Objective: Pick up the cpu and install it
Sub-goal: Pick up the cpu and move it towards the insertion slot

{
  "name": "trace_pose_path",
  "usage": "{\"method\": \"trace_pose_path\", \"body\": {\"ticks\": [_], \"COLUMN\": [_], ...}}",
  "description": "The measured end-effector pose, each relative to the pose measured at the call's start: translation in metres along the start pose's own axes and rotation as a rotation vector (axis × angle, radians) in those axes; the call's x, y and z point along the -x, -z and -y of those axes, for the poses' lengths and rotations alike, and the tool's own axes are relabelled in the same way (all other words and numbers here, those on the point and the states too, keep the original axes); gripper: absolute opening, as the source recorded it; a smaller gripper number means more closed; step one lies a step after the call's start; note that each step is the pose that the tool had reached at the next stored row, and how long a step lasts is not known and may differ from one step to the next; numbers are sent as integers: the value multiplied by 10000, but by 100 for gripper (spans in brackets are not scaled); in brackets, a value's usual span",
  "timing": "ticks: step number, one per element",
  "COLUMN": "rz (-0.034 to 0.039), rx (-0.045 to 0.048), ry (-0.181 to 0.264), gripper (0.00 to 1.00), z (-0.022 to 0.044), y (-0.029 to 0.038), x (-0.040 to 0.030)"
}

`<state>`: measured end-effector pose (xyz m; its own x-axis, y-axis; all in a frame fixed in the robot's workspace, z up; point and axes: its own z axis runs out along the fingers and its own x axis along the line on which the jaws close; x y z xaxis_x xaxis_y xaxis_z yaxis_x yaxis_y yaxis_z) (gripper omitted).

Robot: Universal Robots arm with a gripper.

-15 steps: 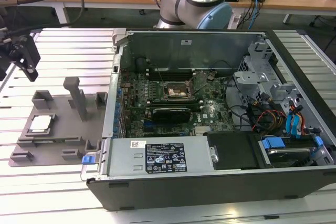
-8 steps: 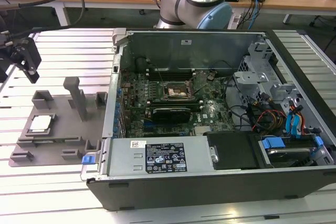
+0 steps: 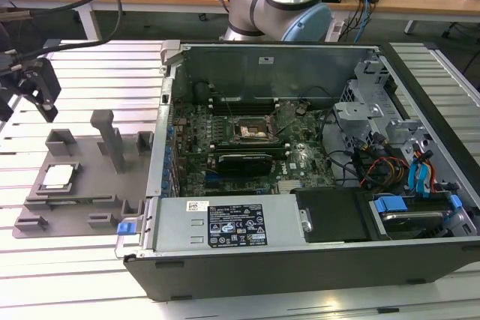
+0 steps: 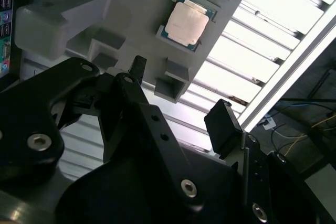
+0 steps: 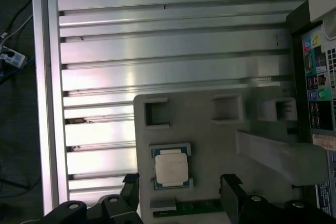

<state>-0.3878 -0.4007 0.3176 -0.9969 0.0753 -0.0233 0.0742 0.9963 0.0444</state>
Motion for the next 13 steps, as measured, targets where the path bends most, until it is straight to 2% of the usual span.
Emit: {"method": "trace_pose_path", "body": {"ticks": [13], "rz": [0], "rx": [1], "ry": [0], "gripper": [72], "z": [5], "y": [-100], "x": [-2]}}
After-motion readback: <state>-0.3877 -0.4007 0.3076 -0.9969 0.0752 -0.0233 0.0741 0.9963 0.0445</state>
